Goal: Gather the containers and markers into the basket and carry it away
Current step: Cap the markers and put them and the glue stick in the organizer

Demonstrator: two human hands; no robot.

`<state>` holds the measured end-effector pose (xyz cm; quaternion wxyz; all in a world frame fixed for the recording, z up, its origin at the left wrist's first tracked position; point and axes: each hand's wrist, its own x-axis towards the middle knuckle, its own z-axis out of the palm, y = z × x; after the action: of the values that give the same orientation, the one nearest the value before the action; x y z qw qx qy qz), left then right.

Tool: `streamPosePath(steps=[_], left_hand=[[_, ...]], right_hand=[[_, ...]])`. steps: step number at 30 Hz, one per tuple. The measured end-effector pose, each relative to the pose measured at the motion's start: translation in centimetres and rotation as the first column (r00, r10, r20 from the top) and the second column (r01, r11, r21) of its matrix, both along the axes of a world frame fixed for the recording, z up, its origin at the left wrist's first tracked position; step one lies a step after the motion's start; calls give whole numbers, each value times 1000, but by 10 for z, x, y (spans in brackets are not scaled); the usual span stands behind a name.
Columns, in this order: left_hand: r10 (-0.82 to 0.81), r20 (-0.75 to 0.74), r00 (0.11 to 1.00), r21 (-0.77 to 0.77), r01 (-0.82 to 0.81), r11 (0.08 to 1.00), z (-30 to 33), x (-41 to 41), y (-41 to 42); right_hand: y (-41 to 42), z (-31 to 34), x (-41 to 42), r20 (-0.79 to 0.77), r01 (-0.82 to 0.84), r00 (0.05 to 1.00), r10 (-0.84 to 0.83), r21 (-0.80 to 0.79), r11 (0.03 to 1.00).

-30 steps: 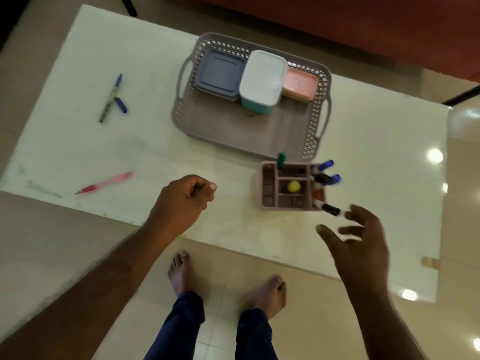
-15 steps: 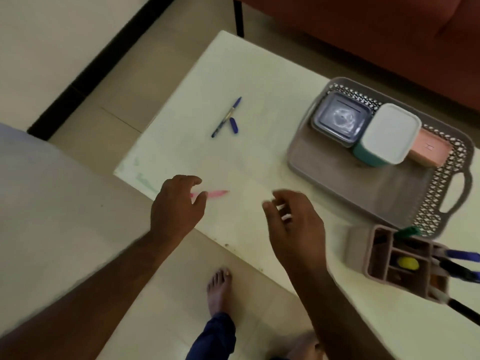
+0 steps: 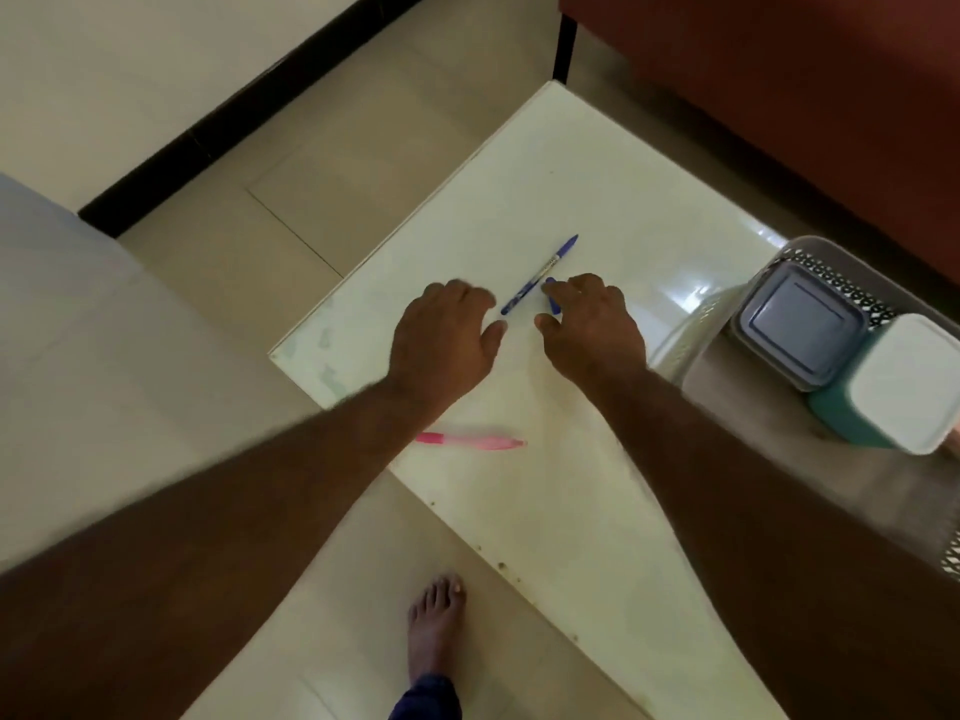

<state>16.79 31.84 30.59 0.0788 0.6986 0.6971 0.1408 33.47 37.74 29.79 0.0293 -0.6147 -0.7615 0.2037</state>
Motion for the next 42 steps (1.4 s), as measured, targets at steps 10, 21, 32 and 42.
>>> streamPosePath(steps=[10,21,32,42], left_hand=[[-32,-165,986,-141,8,990,-19,28,79],[94,279,956,-131,-59,990,36,53,-12],[-188,422,887,-71,239,968,115,158,-115],[-307,422,853,-59,364,929,136,221,-137]], right_hand=[[-40,9,6,66,84,994,-84,5,996],[-75,88,59,-750,460,297,-591,-430,777],[-143,141,178,-820,472,-221,-528,-563,678],[-183,162,244,-815,563,-142,-561,-533,631]])
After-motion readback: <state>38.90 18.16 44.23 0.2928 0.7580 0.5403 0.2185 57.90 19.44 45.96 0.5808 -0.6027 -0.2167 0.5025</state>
